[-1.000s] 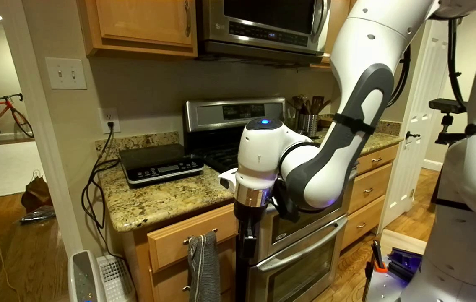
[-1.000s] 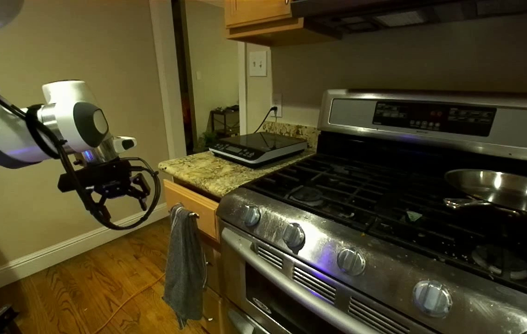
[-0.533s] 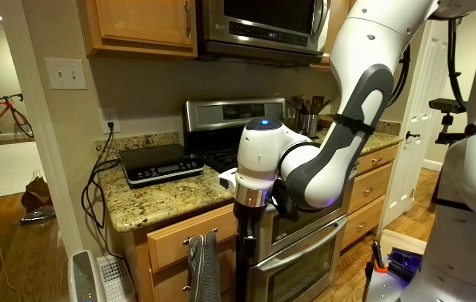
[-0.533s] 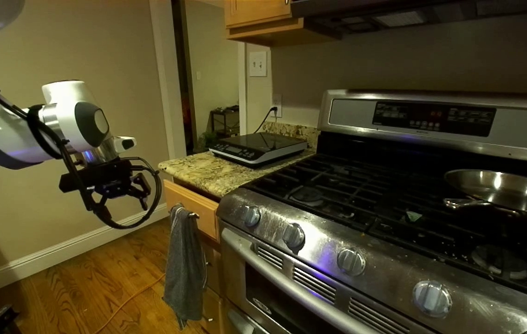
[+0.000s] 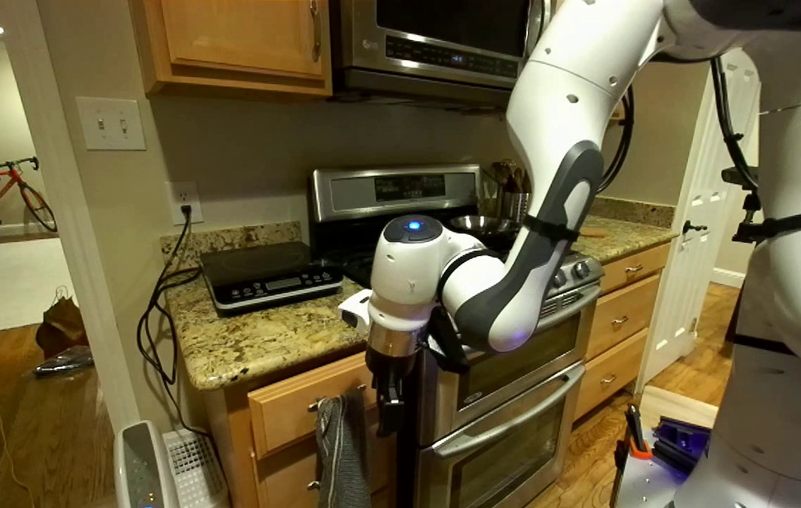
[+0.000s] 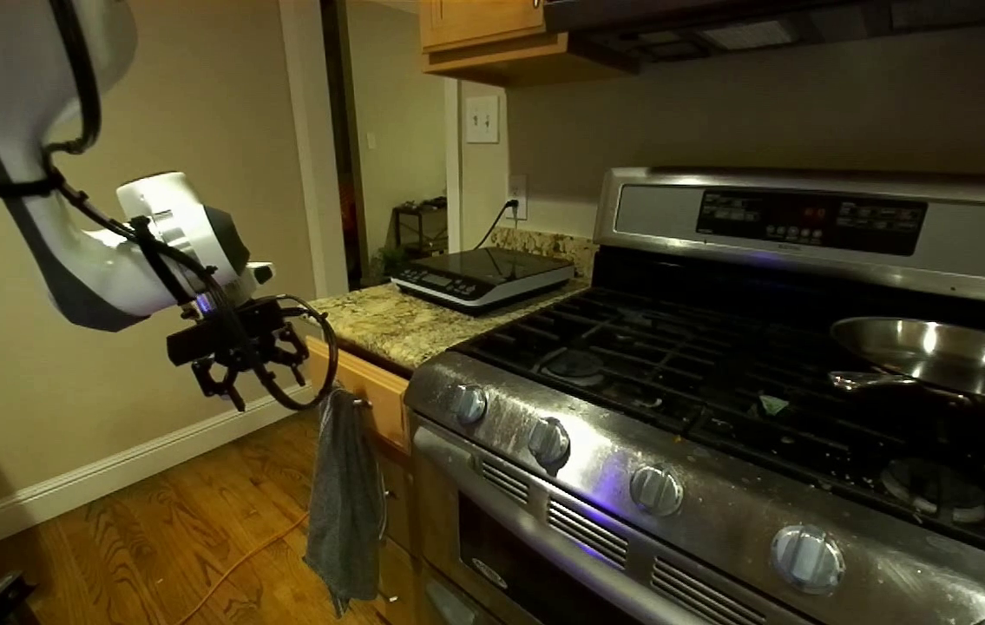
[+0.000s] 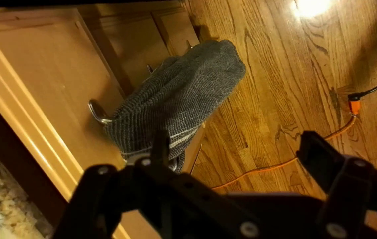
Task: Open the first top drawer
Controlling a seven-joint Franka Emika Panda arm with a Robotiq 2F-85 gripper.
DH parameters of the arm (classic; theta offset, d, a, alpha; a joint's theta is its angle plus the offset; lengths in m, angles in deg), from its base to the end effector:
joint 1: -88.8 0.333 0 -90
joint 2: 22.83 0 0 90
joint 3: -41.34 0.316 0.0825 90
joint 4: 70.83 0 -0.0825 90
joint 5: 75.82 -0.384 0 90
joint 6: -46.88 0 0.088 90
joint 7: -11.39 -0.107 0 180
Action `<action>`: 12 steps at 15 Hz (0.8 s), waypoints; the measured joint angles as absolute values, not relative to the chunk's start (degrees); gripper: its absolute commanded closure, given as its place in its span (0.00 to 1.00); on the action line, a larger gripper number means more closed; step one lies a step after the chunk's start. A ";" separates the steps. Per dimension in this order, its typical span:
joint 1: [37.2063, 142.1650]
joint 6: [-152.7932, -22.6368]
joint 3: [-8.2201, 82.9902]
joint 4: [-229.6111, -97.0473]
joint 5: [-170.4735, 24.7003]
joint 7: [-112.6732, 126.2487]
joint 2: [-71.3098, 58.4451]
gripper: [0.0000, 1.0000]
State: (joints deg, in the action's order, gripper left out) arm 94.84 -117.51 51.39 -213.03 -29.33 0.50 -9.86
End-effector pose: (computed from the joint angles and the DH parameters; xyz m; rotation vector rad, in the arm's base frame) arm 0.4456 0.1735 0.2130 2.6699 1.2080 0.3196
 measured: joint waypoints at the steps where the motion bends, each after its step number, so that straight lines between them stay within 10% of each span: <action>1: 95.02 -117.91 51.10 -211.66 -27.35 -0.35 -8.30 0.00; 12: 96.22 -120.65 49.43 -206.57 -21.08 -1.99 -2.26 0.00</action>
State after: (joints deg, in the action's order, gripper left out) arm 96.22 -120.65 49.43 -206.57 -21.08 -1.99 -2.26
